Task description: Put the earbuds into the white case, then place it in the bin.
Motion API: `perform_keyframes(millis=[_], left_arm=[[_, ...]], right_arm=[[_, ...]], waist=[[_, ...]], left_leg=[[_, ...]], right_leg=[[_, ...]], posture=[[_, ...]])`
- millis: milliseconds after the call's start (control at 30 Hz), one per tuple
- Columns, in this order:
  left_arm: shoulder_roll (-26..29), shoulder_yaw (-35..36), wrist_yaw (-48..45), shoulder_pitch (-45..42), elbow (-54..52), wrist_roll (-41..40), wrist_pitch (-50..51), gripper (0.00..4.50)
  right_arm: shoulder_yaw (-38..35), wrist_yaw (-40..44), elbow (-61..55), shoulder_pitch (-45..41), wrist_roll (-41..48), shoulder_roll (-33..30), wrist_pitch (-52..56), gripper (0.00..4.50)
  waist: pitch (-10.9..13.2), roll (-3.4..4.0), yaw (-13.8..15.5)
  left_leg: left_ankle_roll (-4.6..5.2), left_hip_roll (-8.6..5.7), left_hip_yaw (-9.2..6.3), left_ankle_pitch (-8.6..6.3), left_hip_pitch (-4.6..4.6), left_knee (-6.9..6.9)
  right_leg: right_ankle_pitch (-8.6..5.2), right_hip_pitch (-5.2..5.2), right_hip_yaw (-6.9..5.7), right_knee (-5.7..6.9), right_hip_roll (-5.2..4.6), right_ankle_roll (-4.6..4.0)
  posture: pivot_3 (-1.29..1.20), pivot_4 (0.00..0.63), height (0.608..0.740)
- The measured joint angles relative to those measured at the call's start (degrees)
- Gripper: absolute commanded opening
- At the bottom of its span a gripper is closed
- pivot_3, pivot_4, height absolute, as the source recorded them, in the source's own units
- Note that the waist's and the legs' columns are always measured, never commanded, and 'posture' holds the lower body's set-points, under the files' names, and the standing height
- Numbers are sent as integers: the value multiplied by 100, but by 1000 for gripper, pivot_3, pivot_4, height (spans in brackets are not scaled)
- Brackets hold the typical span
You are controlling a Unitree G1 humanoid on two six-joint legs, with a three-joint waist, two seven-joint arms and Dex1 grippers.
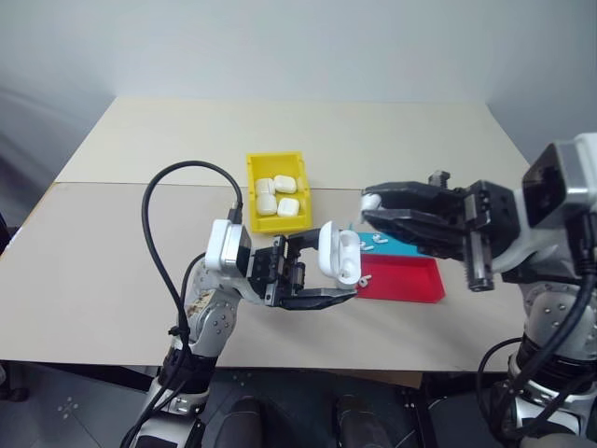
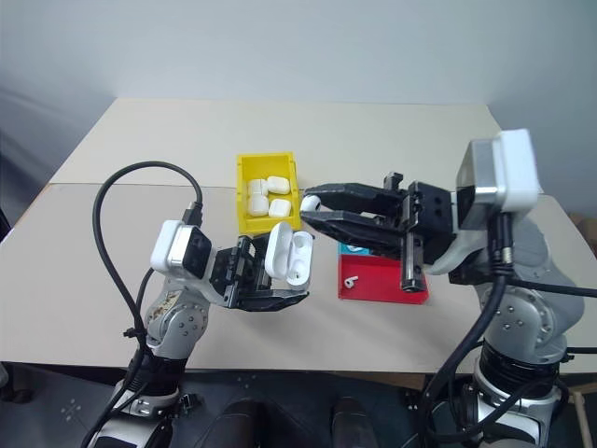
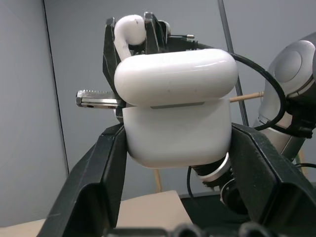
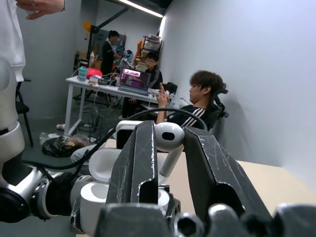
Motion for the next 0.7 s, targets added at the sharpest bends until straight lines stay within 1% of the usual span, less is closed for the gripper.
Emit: perform_keyframes(millis=[400,700], left_arm=[[-25,2,28,42,0,98,-83,2817],[-37,15,2,25,107,104,-140,2817]], right_arm=[[408,-8,116,168,-128,-228,-324,619],[553,12,163,361,-328,-294,-641,619]], waist=[[0,0,9],[0,0,6]], left_leg=[[0,0,0,0,-1,0],[0,0,0,0,0,0]], right_leg=[[0,0,0,-2,0,0],[0,0,0,-2,0,0]], posture=[[0,150,740],[0,150,740]])
